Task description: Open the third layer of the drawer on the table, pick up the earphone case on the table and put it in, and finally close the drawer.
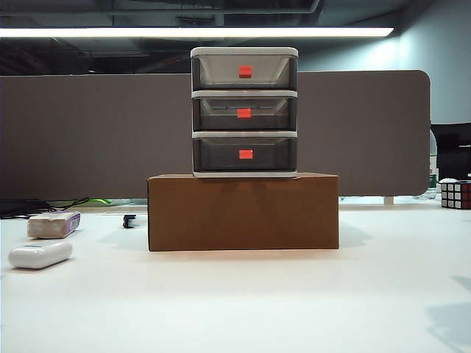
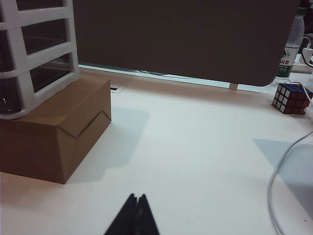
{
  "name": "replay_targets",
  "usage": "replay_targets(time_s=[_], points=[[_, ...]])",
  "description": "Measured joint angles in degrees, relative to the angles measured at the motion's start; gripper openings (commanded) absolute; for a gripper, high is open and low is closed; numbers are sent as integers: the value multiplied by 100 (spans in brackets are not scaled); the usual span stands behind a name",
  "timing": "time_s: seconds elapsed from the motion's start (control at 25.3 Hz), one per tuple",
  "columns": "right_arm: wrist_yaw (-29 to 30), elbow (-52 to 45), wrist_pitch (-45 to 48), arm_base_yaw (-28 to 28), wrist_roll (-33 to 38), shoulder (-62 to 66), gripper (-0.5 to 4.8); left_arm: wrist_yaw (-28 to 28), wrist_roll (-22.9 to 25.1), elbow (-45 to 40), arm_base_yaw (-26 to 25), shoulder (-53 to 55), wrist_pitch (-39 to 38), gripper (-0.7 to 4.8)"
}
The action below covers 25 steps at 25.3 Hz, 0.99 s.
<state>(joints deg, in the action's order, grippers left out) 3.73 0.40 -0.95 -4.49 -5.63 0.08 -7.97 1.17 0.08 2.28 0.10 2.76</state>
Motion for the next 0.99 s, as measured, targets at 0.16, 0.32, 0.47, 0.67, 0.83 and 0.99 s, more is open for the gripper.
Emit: replay_targets(time_s=[0.16, 0.32, 0.47, 0.67, 0.83, 0.99], points=[[0, 0, 0, 0, 0, 0, -6, 0, 0, 0, 0, 0, 0, -5], [0, 0, 0, 0, 0, 0, -5, 0, 0, 0, 0, 0, 0, -5], [0, 0, 0, 0, 0, 0, -6, 0, -9, 0, 0, 0, 0, -5], [1027, 0, 0, -33, 848, 2, -6, -1705, -1679, 0, 11, 2, -17, -5], [2131, 0, 0, -33, 1213, 0, -5, -2341, -1987, 0, 122, 2, -210, -3], [2645, 0, 31, -33, 1375, 2, -5, -2391, -2380, 0, 358, 2, -271, 35]])
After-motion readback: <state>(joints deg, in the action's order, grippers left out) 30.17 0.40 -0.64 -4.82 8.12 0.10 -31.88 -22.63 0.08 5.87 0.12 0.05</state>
